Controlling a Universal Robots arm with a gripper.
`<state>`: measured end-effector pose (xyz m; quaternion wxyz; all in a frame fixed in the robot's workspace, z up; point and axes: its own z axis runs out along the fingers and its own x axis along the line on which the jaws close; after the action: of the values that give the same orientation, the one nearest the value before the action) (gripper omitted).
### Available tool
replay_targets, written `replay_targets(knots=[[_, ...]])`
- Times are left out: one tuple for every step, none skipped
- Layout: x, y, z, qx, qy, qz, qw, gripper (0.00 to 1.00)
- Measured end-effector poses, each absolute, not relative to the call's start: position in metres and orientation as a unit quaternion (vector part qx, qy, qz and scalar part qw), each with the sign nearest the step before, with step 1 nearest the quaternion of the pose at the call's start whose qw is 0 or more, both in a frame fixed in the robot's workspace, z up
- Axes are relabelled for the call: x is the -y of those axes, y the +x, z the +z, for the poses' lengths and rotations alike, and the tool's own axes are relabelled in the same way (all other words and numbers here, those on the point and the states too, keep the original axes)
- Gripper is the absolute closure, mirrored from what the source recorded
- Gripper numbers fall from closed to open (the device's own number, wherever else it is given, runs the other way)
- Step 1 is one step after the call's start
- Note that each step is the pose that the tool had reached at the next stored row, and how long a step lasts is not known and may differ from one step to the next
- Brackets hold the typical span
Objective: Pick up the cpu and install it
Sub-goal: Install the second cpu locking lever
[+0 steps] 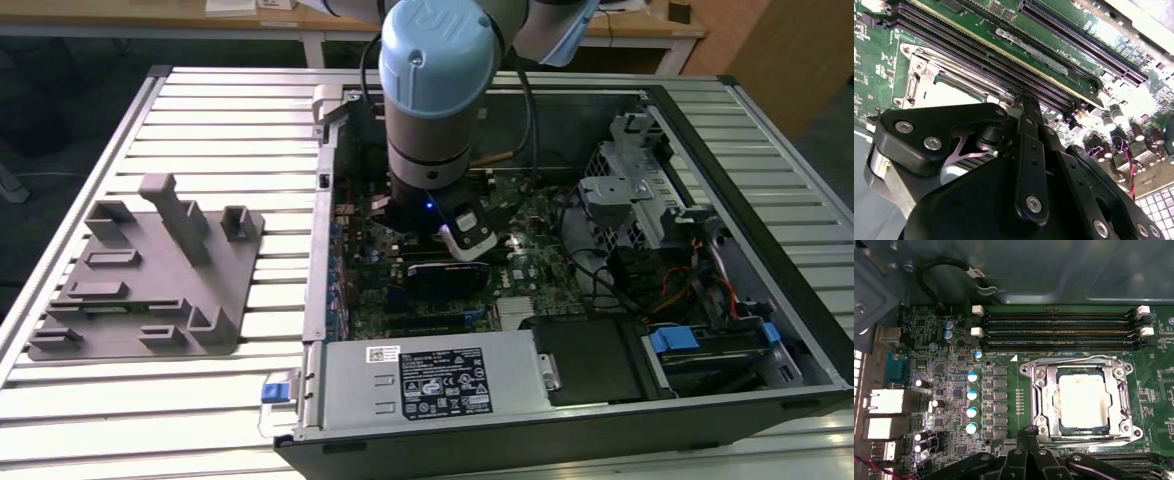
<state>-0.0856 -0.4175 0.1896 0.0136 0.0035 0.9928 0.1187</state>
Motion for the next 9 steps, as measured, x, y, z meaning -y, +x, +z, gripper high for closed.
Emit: replay_targets(knots=[[0.4175, -0.0857, 0.1895, -0.993, 0.003, 0.119, 0.014, 0.89], [0.4175, -0.0858, 0.1893, -0.993, 0.004, 0.119, 0.014, 0.89], [0.4175, -0.0858, 0.1890, -0.993, 0.004, 0.119, 0.014, 0.89], [0.4175, -0.0858, 0.1889, -0.993, 0.004, 0.119, 0.014, 0.89], [0.4175, -0.0858, 0.1889, -0.993, 0.004, 0.119, 0.014, 0.89], [0.4175, -0.0858, 0.1889, -0.993, 0.004, 0.119, 0.014, 0.89], [0.4175, -0.0858, 0.1889, -0.993, 0.004, 0.119, 0.014, 0.89], [0.4175, -0.0858, 0.1889, -0.993, 0.004, 0.119, 0.014, 0.89], [0.4175, -0.0858, 0.1890, -0.993, 0.004, 0.119, 0.014, 0.89]])
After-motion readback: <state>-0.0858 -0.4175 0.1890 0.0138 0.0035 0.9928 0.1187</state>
